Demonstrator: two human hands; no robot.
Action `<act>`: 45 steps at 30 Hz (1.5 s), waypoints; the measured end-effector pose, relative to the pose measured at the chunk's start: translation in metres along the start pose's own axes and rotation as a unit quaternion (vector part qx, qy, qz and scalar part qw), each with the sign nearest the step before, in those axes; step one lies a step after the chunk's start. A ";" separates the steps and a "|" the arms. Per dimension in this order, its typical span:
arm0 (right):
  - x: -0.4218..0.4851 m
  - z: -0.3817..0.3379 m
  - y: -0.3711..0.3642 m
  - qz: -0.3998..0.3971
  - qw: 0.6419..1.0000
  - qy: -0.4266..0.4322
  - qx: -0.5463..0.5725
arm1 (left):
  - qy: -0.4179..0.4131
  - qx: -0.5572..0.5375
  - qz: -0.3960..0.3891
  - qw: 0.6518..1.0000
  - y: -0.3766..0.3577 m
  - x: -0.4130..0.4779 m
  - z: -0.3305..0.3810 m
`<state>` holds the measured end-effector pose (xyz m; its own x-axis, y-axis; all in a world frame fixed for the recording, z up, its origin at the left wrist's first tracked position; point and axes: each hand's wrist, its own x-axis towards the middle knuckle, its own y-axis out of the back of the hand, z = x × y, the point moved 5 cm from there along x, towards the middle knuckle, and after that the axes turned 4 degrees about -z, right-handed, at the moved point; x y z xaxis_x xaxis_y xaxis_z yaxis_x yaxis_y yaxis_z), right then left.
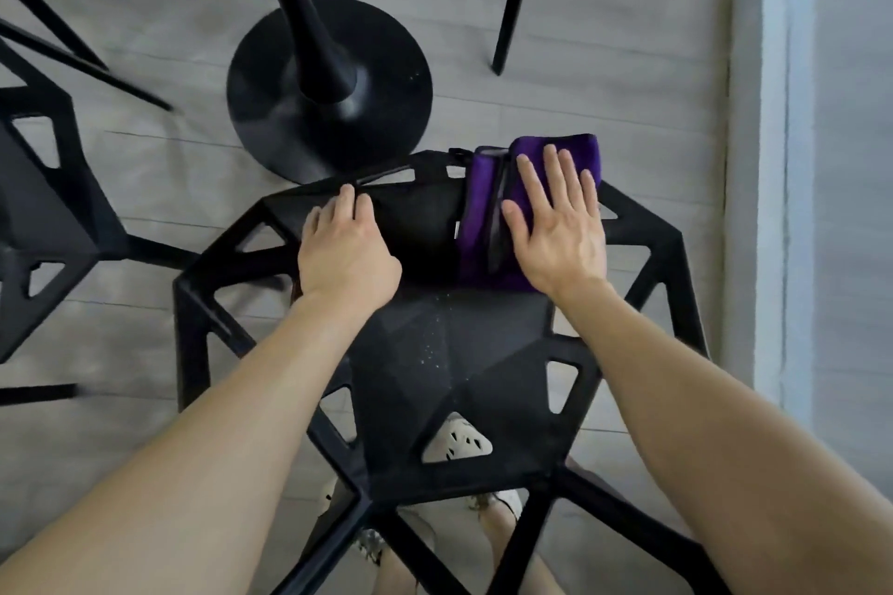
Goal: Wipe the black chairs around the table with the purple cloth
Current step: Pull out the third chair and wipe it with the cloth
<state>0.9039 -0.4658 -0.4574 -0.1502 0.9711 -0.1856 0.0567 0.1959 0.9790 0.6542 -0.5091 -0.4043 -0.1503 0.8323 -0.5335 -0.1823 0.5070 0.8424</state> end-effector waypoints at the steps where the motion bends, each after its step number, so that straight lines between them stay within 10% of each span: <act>1: -0.003 0.008 0.001 -0.003 1.000 -0.015 -0.003 | 0.008 -0.015 -0.005 1.000 0.001 0.001 -0.001; 14: -0.007 -0.025 -0.011 0.060 0.997 0.052 0.020 | -0.047 -0.094 -0.002 0.994 -0.006 -0.002 -0.030; 20: -0.016 -0.054 -0.011 0.053 0.997 0.050 0.000 | -0.030 0.037 0.095 0.994 -0.025 -0.049 -0.067; 30: -0.053 -0.168 -0.037 0.017 0.963 0.270 0.013 | 0.016 -0.025 0.054 0.998 -0.058 -0.101 -0.062; 36: -0.067 -0.004 -0.020 0.033 0.996 0.080 -0.010 | 0.008 -0.026 0.026 0.999 -0.058 -0.108 -0.063; 40: -0.073 -0.034 -0.024 0.026 1.000 -0.011 0.011 | 0.015 0.001 0.022 1.000 -0.062 -0.119 -0.072; 45: -0.133 -0.160 -0.055 -0.034 0.981 0.184 0.042 | 0.023 0.057 0.017 0.998 -0.072 -0.137 -0.073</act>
<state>0.7632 -0.6272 -0.4731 -0.5017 0.8434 -0.1923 0.1137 0.2846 0.9519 0.6167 -0.6766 -0.3974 -0.1991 0.8398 -0.5050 -0.0643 0.5030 0.8619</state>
